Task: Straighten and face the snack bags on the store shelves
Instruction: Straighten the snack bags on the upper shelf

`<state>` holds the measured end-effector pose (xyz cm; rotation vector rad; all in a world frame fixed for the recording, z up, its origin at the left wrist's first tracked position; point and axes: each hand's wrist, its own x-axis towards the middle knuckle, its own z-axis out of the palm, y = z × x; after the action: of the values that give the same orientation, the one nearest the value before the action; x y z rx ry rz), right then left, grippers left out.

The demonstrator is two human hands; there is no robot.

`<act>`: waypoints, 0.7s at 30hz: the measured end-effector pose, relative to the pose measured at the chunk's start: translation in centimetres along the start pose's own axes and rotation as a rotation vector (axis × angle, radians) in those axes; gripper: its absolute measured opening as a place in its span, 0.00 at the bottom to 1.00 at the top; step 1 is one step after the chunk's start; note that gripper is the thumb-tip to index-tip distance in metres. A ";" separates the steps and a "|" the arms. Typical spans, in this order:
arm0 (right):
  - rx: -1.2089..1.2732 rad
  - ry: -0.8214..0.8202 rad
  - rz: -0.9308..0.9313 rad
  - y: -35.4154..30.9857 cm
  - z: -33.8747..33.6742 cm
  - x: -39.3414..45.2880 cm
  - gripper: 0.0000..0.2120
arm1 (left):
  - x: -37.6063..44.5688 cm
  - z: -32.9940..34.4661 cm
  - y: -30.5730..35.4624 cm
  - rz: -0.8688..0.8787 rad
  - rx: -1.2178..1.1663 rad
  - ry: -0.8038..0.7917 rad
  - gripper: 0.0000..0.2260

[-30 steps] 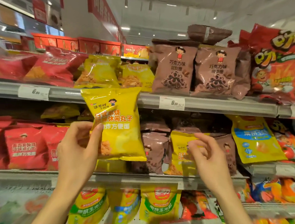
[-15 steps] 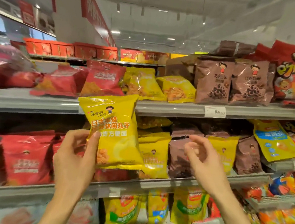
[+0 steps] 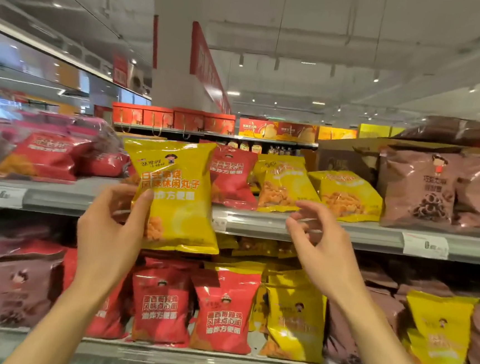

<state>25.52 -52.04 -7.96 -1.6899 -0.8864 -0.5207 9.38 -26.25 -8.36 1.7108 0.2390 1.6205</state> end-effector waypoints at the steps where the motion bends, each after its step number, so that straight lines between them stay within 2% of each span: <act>1: 0.005 -0.010 -0.016 -0.3 0.7 0.8 0.14 | 0.7 -0.2 0.0 0.007 0.015 0.005 0.04; 6: -0.031 -0.034 -0.085 -2.2 4.7 3.6 0.14 | 4.7 -2.3 -0.9 0.047 0.034 0.028 0.05; 9: -0.172 -0.029 -0.149 -3.3 7.0 4.8 0.14 | 7.8 -3.8 -2.4 0.081 0.013 0.028 0.05; 14: -0.412 -0.006 -0.273 -5.7 11.1 6.0 0.16 | 13.4 -6.0 -5.5 0.138 0.174 0.053 0.07; 17: -0.504 -0.076 -0.316 -7.2 14.1 6.5 0.16 | 16.7 -7.3 -7.5 0.156 0.286 0.054 0.07; 21: -0.558 -0.169 -0.300 -8.7 17.9 7.1 0.18 | 19.6 -8.6 -9.7 0.160 0.397 -0.001 0.11</act>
<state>21.40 -31.93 -2.83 -2.1373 -1.2046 -0.9002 8.45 -4.31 0.08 2.0719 0.4589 1.7758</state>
